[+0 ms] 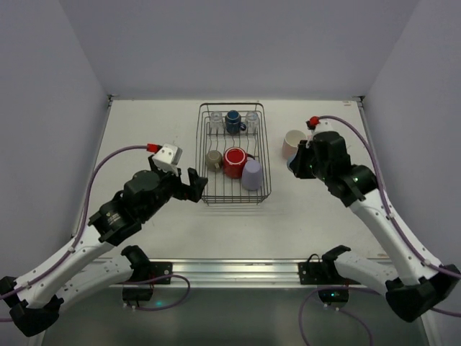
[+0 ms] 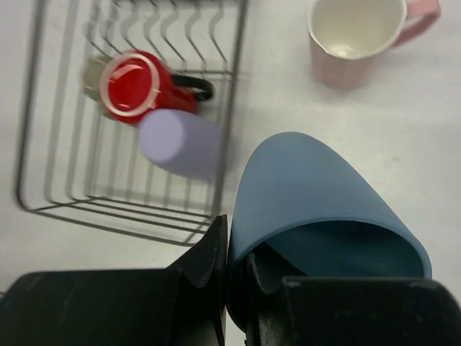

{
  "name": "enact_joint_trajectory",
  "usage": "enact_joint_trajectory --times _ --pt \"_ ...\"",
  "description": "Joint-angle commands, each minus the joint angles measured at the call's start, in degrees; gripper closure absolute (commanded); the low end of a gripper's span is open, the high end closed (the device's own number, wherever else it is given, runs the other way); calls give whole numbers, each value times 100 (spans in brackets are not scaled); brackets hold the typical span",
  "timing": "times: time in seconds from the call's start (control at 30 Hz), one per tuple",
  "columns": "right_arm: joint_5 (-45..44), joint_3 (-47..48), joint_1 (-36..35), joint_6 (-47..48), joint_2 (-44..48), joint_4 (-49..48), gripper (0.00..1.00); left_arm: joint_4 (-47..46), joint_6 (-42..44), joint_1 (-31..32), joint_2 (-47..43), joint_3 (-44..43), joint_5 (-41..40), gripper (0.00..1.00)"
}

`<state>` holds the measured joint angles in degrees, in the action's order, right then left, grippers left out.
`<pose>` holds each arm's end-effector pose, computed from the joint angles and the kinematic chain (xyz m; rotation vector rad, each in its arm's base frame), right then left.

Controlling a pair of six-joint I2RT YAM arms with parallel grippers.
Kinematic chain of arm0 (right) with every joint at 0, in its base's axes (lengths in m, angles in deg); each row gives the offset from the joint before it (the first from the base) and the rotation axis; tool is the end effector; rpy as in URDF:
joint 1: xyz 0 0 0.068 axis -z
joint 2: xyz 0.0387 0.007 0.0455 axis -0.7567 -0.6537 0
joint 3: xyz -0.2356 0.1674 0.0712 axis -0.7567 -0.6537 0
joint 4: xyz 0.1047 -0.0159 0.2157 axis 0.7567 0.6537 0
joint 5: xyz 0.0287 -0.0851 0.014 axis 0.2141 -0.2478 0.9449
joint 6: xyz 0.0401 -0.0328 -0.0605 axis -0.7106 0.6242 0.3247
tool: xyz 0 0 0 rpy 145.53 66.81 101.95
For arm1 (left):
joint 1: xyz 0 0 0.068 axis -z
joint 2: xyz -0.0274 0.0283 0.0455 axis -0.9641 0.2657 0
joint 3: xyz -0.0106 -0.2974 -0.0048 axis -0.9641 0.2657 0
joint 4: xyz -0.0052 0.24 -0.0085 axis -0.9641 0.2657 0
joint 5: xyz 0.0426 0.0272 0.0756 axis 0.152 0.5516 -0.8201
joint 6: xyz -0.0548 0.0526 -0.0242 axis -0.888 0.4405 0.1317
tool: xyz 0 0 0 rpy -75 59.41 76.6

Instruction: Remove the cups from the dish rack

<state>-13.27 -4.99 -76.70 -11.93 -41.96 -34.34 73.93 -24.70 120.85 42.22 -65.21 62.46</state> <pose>0.1739 0.0827 0.3678 -0.0242 2.1491 0.4122 0.1177 -0.0985 0.3477 0.2500 1.8652 -0.5781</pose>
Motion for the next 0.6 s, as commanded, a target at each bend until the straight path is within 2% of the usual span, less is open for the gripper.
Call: enact_joint_trajectory --times 0.0,0.3,0.57 --pt "-114 390 291 645 -697 800 100 140 328 6 38 213 -711 0" --pt "81 891 661 1015 -2612 669 100 158 540 -3 -93 416 -572 0" --pt "345 997 661 1068 -3607 316 96 140 548 -3 3 442 -396 0"
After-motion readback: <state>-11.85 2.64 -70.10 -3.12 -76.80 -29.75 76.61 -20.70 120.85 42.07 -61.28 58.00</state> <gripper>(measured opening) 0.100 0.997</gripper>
